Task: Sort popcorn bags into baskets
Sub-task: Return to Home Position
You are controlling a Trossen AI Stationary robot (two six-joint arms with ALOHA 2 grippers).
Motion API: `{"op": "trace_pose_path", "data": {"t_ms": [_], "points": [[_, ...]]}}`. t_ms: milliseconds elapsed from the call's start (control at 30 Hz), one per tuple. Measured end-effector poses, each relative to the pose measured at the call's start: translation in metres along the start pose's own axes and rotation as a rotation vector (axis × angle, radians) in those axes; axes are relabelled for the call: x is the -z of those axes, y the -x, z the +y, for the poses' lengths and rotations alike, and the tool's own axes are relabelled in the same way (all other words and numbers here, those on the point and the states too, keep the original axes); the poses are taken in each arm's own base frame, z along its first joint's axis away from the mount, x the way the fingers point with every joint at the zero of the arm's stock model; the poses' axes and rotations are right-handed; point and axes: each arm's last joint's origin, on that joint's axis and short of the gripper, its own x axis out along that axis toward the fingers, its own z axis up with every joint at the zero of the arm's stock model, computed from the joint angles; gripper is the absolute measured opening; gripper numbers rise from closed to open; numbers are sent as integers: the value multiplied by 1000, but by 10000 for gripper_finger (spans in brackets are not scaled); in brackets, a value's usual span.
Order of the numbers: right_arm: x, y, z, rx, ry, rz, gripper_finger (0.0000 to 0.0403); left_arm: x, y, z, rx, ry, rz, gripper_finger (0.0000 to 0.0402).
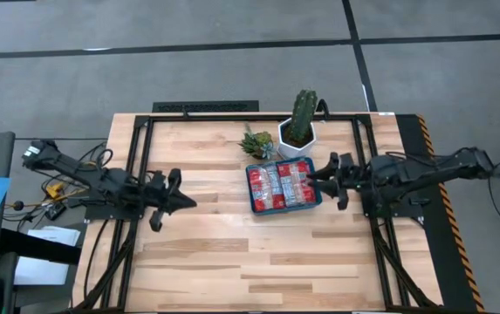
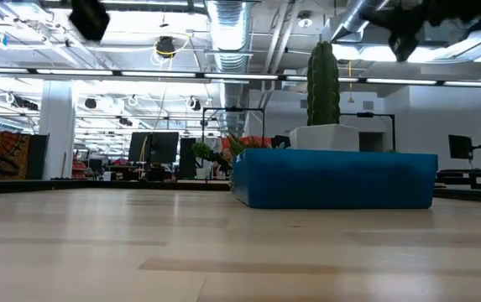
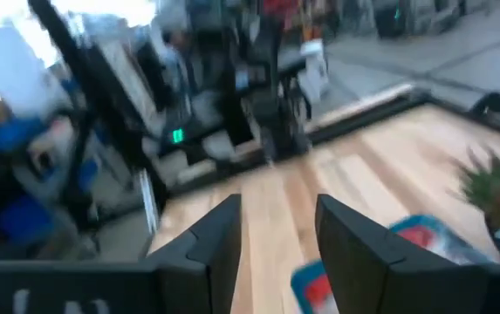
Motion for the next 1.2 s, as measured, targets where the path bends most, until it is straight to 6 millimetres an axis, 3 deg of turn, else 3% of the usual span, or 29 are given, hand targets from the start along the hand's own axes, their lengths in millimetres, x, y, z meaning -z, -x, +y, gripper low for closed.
{"op": "trace_pose_path", "data": {"t_ms": [267, 533, 667, 867, 1200], "points": [[32, 23, -20, 9, -73, -91, 172, 34, 36, 27, -20, 69, -96, 0], [44, 43, -33, 70, -133, -207, 176, 69, 52, 46, -36, 153, -83, 0], [53, 52, -39, 88, -138, -229, 178, 71, 54, 49, -59, 141, -65, 0], [85, 52, -54, 126, -112, -198, 176, 70, 55, 51, -81, 96, -71, 0], [90, 50, -55, 156, 18, -140, 185, 76, 55, 58, -196, 64, -38, 0]]}}
